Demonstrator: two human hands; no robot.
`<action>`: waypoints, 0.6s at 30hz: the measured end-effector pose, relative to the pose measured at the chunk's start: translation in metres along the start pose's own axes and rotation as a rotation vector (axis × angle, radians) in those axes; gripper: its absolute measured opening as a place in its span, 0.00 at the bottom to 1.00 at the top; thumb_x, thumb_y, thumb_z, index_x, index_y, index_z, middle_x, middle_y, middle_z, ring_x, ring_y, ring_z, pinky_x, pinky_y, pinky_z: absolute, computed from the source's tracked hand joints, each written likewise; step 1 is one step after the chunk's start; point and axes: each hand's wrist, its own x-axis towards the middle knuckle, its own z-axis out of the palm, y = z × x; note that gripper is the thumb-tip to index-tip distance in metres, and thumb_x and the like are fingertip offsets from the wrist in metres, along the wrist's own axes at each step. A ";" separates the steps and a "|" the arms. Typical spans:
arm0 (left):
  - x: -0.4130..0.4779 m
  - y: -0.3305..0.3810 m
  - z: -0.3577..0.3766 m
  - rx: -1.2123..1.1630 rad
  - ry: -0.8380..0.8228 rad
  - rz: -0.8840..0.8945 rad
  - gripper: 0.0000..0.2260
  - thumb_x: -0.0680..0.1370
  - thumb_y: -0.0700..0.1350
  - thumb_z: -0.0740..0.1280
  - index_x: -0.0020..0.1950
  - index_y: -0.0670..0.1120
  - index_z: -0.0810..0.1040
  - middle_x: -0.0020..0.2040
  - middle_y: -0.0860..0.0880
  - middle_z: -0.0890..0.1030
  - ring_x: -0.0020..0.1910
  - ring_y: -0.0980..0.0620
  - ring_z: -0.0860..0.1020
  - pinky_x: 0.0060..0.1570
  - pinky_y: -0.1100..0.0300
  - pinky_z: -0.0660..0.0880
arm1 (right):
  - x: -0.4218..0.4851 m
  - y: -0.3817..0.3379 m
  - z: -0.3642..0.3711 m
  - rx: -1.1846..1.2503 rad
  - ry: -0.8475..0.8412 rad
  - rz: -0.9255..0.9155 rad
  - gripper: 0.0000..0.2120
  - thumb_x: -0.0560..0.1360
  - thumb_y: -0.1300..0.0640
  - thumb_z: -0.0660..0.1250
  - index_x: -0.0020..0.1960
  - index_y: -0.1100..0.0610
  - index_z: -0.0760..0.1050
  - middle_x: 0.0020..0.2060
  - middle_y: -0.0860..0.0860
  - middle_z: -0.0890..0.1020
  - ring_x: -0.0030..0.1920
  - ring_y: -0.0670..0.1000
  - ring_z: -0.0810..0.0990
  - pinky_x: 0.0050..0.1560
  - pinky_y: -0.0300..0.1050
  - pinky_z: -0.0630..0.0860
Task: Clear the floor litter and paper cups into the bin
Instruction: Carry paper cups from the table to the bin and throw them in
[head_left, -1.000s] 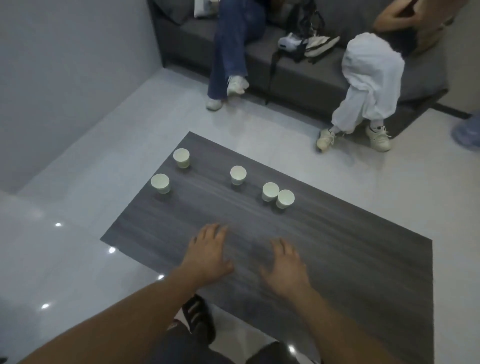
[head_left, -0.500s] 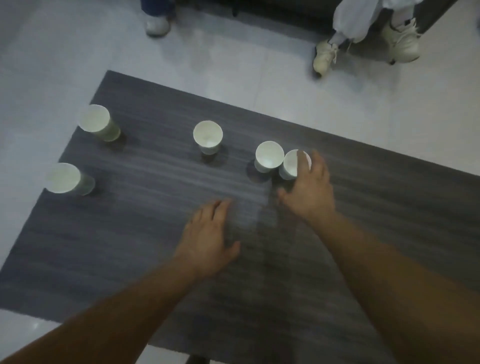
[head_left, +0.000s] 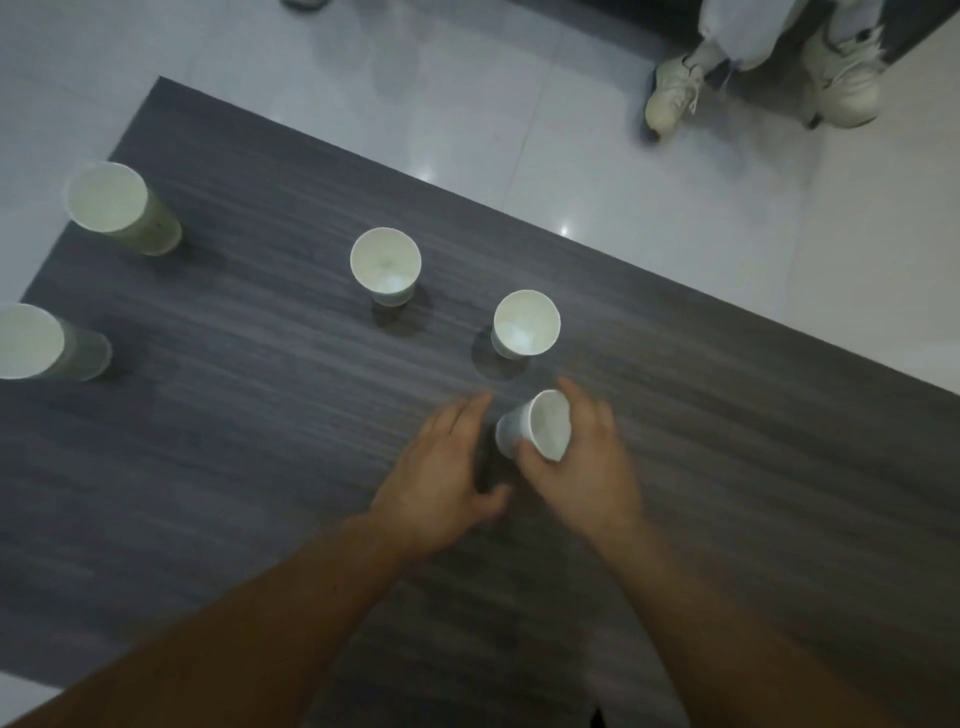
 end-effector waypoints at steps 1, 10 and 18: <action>0.000 0.000 -0.001 -0.013 -0.011 0.013 0.43 0.68 0.53 0.73 0.77 0.48 0.55 0.74 0.50 0.63 0.72 0.54 0.59 0.67 0.67 0.54 | -0.006 -0.002 0.002 0.041 -0.025 0.000 0.39 0.68 0.44 0.73 0.75 0.51 0.63 0.68 0.50 0.70 0.65 0.52 0.72 0.61 0.46 0.70; -0.008 -0.019 -0.019 -0.092 0.008 0.012 0.32 0.68 0.49 0.74 0.70 0.53 0.66 0.63 0.53 0.74 0.60 0.55 0.74 0.55 0.66 0.69 | 0.004 -0.025 -0.001 0.113 -0.006 -0.139 0.39 0.71 0.29 0.59 0.75 0.51 0.64 0.69 0.51 0.71 0.68 0.51 0.69 0.67 0.50 0.68; -0.034 -0.036 -0.026 -0.044 0.068 -0.186 0.39 0.68 0.53 0.73 0.75 0.56 0.57 0.66 0.49 0.69 0.61 0.47 0.74 0.57 0.55 0.73 | 0.085 -0.040 0.000 -0.357 -0.133 -0.193 0.42 0.72 0.44 0.71 0.78 0.45 0.52 0.76 0.55 0.53 0.73 0.62 0.58 0.66 0.59 0.67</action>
